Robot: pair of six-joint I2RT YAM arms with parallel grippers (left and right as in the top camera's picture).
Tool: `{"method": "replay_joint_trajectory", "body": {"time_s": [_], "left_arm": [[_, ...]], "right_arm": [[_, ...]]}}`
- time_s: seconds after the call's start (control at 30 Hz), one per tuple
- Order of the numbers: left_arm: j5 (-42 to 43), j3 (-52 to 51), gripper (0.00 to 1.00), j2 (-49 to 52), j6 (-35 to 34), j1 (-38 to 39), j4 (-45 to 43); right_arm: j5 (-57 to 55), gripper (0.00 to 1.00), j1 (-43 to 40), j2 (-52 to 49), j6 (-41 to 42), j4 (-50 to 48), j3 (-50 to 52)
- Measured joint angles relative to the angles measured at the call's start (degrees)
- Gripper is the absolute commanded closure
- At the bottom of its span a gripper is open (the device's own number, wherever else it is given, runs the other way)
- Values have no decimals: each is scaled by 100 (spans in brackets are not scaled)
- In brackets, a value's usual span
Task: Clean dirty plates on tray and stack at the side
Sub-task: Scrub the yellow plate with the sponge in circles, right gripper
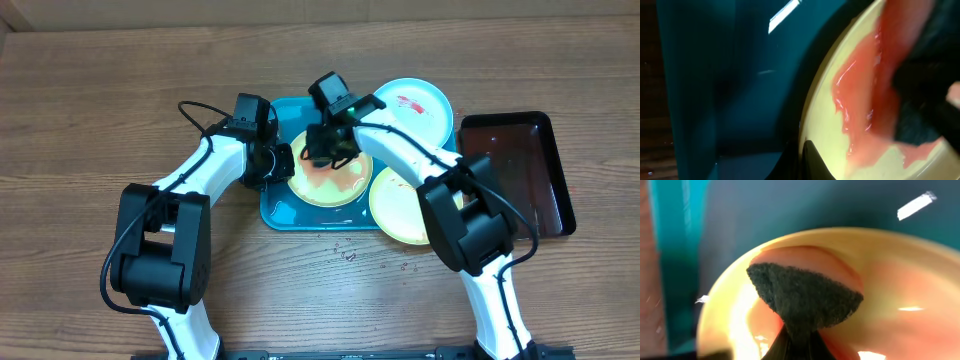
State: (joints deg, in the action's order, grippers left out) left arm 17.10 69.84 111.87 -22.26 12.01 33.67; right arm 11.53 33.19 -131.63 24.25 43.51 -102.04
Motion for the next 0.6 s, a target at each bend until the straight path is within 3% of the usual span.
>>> {"method": "replay_joint_trajectory", "body": {"time_s": [0.33, 0.6], "left_arm": [[2, 0, 96, 2, 2, 0, 15], [24, 0, 96, 2, 22, 2, 7]], "right_arm": [[520, 96, -17, -17, -251, 116, 0], [302, 96, -623, -22, 470, 632, -101]]}}
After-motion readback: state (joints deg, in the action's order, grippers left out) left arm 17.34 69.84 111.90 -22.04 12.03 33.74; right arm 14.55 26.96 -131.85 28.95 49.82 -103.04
